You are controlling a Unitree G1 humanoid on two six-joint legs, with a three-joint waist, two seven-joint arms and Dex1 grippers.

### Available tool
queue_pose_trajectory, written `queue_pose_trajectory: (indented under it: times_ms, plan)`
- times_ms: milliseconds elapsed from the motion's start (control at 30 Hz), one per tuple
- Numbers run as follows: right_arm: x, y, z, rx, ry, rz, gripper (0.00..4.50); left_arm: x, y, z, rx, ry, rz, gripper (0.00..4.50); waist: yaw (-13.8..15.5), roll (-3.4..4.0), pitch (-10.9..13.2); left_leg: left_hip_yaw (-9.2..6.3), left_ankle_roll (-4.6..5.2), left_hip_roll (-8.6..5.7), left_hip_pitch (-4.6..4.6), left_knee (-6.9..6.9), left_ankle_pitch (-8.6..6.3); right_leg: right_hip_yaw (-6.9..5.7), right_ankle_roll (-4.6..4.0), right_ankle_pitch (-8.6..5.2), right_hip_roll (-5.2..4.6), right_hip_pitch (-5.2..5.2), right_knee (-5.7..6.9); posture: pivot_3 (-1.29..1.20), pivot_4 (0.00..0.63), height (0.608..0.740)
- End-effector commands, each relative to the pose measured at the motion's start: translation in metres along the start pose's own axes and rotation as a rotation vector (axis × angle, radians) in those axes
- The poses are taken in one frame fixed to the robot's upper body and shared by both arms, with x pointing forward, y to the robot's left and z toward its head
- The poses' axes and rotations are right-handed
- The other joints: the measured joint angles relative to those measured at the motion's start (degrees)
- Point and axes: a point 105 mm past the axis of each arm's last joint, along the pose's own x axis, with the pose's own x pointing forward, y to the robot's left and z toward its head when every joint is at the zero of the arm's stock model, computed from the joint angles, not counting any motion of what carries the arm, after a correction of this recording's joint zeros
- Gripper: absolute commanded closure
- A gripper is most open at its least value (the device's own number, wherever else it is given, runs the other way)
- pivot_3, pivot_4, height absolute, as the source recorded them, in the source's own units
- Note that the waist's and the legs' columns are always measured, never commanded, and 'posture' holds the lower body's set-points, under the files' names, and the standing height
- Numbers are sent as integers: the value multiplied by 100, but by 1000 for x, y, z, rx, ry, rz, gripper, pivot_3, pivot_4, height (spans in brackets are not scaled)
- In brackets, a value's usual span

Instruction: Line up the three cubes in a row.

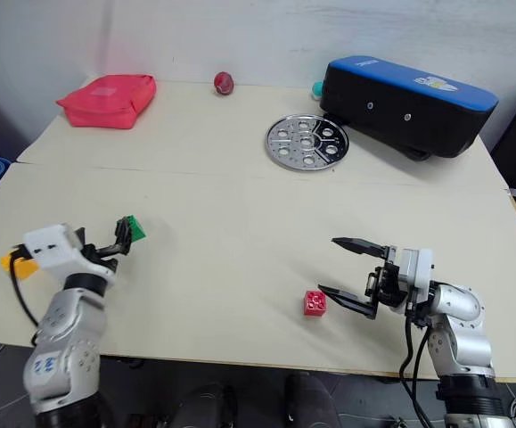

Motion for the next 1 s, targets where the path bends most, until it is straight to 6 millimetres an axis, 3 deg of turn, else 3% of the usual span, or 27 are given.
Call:
queue_pose_trajectory:
  times_ms: [33,400,533,767,867,1000]
  plan:
    - [8,3,15,-10,-57,38,8,7,-7,-1,63,14,45,0,14,0,0,0,0,-2,1,0,0,0,0,0,0,0,2,0,150,740]
    - [13,12,13,26,-73,58,8,32,-23,-13,135,34,45,0,67,-1,0,0,-3,-3,1,2,2,-1,1,1,-1,0,4,0,150,740]
    - [12,14,10,32,-66,54,0,34,-27,-18,153,47,34,790,62,-1,0,1,-4,-3,0,0,2,-1,1,1,-2,-1,2,0,150,740]
    - [6,11,4,27,-45,47,0,34,-27,-15,217,35,-13,2970,62,-1,0,0,-4,-3,1,1,3,-2,1,1,-2,-1,4,0,150,740]
    - [2,9,5,17,-36,35,0,31,-27,-4,208,-22,-119,2983,51,-1,0,1,-12,-2,1,-1,7,-2,1,1,-2,-1,4,0,150,740]
    - [-4,7,6,1,-13,10,0,23,-47,22,103,-123,-446,2983,59,0,0,0,-23,-1,0,0,12,-4,0,0,-2,-4,6,0,150,740]
